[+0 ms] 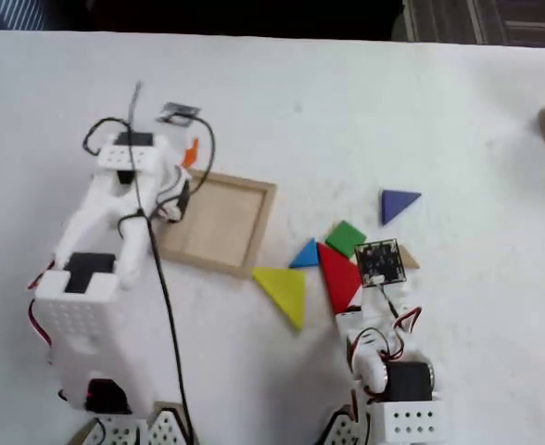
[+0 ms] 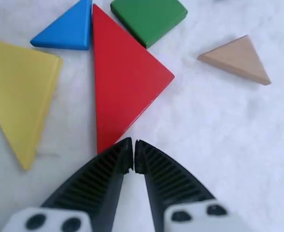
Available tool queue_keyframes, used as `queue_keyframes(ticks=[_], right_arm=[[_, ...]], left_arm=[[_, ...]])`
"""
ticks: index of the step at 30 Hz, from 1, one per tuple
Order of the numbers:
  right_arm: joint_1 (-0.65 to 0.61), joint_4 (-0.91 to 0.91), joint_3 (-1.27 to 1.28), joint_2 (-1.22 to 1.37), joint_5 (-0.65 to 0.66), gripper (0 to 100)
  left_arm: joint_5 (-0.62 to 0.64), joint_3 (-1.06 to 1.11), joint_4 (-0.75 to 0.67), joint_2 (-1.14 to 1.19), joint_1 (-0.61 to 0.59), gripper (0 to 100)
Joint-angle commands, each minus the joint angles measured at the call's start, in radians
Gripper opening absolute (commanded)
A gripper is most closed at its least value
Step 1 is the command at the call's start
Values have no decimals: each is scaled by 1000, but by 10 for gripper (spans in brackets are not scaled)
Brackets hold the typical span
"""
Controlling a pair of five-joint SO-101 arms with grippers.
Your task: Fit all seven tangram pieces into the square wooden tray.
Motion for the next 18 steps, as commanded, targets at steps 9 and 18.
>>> queue_keyframes(ticks=[9, 18], right_arm=[[4, 7, 8, -12, -5, 18], [4, 7, 8, -12, -5, 18]], left_arm=[[55, 0, 8, 5, -143, 31], [5, 5, 29, -2, -139, 31]])
